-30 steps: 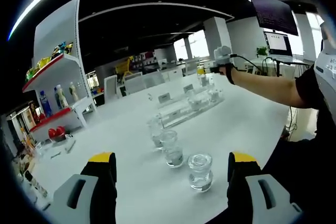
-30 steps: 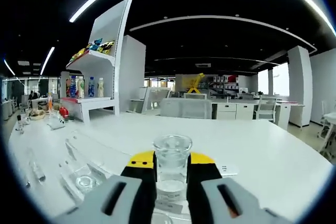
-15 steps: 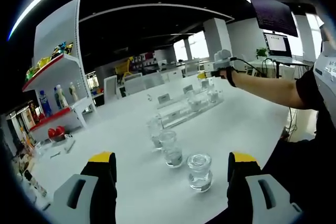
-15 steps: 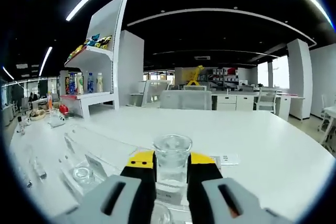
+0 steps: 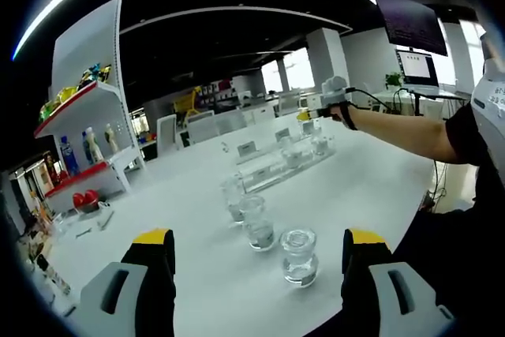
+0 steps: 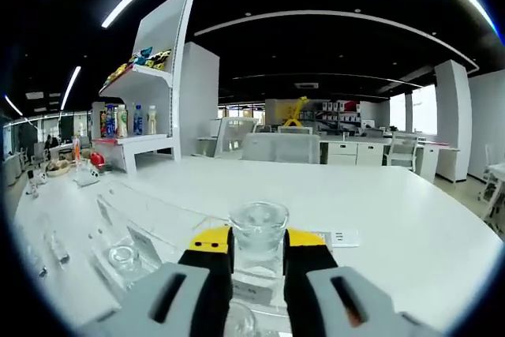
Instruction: Identify the label on the chemical reagent bottle, grasp the chemical reagent bottle, and place it in the designated position on the reagent rack
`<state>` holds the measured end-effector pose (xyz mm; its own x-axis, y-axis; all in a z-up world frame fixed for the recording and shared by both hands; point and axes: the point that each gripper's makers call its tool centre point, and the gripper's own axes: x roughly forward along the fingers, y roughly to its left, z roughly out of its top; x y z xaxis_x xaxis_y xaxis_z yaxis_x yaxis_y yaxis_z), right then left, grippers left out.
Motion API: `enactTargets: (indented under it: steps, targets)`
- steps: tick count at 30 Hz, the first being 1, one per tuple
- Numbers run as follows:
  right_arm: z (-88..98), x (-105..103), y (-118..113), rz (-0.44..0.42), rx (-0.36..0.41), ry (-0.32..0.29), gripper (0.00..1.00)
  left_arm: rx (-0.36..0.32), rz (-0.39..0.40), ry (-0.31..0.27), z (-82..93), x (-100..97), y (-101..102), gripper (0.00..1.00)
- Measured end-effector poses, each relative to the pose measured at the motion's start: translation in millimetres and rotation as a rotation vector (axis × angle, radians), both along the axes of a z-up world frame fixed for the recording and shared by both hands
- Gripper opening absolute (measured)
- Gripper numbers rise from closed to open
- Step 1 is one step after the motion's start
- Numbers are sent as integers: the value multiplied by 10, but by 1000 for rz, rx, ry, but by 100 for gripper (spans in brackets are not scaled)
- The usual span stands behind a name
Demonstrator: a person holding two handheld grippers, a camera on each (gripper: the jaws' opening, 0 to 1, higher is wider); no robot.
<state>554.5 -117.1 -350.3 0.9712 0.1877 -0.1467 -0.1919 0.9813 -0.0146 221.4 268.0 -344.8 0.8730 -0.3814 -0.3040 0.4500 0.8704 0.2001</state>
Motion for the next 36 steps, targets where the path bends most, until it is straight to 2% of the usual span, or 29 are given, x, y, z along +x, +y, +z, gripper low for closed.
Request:
enactTargets:
  steps: [8, 14, 18, 22, 27, 30, 32, 34, 36]
  targets:
    - [-10, -101, 50, 36, 6, -6, 41, -5, 4, -2, 0, -31, 20, 87]
    - [8, -297, 109, 106, 37, 1, 68, -4, 1, 8, -23, 0, 5, 87]
    - [69, -532, 94, 148, 97, 2, 97, -4, -19, -14, 89, -23, -60, 87]
    - [339, -899, 15, 168, 164, -70, 97, -16, -22, -21, 76, -38, -90, 87]
    - [504, -1448, -150, 177, 236, -95, 97, -13, -37, -7, 24, -87, -131, 87]
    - [486, -1755, -232, 186, 256, -58, 97, -16, -45, -8, 31, -118, -157, 87]
    - [448, -2034, -240, 215, 250, -37, 97, -11, -55, -9, 26, -134, -188, 87]
    - [372, -2263, -290, 206, 176, -27, 97, -7, -63, -7, 18, -154, -219, 87]
    - [335, -2437, -318, 196, 149, -27, 97, -10, -67, -9, 23, -171, -229, 87]
